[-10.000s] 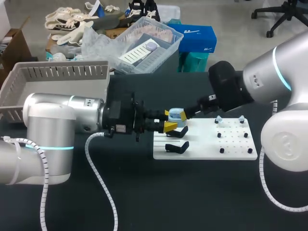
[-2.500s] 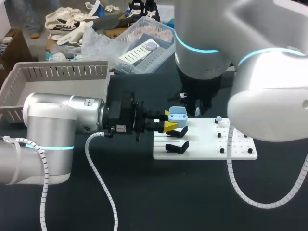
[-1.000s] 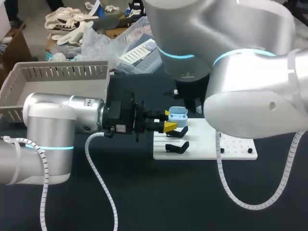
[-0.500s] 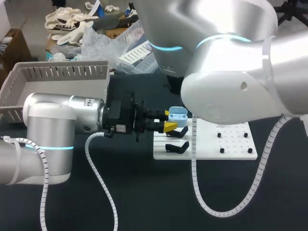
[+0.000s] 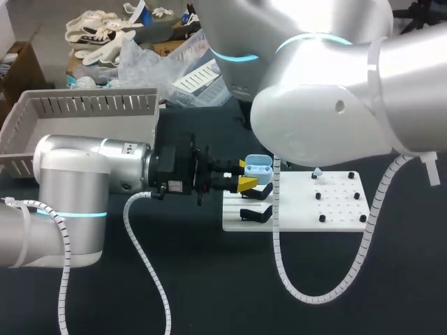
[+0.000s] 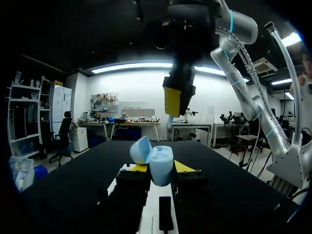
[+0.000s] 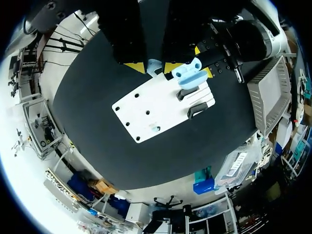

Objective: Pick up each earbud case from the left stands, insert the matching earbuds, close the lid, and place the case in the box.

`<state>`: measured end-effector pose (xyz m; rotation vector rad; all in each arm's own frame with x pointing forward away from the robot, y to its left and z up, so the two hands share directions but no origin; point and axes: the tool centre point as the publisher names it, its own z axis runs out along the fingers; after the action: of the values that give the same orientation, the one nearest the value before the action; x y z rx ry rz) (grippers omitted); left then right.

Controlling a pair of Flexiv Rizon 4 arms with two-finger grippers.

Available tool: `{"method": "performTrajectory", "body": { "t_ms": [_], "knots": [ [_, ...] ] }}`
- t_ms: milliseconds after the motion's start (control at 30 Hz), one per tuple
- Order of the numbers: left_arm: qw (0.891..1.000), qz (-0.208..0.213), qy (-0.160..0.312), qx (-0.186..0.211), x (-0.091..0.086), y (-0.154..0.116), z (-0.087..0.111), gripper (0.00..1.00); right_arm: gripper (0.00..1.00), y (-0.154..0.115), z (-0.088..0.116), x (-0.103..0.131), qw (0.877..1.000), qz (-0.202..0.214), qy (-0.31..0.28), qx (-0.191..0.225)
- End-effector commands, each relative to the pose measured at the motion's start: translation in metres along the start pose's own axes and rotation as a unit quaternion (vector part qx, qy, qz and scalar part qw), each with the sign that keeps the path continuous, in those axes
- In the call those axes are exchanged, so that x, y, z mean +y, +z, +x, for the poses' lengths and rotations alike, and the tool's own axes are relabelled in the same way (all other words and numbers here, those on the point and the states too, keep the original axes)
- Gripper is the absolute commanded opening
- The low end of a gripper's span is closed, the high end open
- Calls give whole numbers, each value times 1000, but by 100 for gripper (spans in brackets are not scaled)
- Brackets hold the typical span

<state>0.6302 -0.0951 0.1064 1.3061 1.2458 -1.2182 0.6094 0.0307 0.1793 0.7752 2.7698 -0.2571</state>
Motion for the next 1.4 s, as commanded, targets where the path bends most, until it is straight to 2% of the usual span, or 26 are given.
{"method": "performTrajectory", "body": {
  "t_ms": [33, 200, 567, 1033, 1400],
  "knots": [
    [1000, -1, 0, 0, 0, 0, 0, 0, 0, -1, 4, -4, 1000, -25, -14, -10],
    [1000, -1, 0, 0, 0, 0, 0, 0, 0, -4, 6, 1, 998, -49, -42, -10],
    [1000, -1, 0, 0, 0, 0, 0, 0, 0, -6, 4, 15, 995, -60, -83, -7],
    [1000, -1, 0, 0, 0, 0, 0, 0, 0, -2, 7, 22, 989, -34, -138, 32],
    [1000, -1, 0, 0, 0, 0, 0, 0, 0, 1, 3, 27, 986, -35, -154, 47]
  ]
}}
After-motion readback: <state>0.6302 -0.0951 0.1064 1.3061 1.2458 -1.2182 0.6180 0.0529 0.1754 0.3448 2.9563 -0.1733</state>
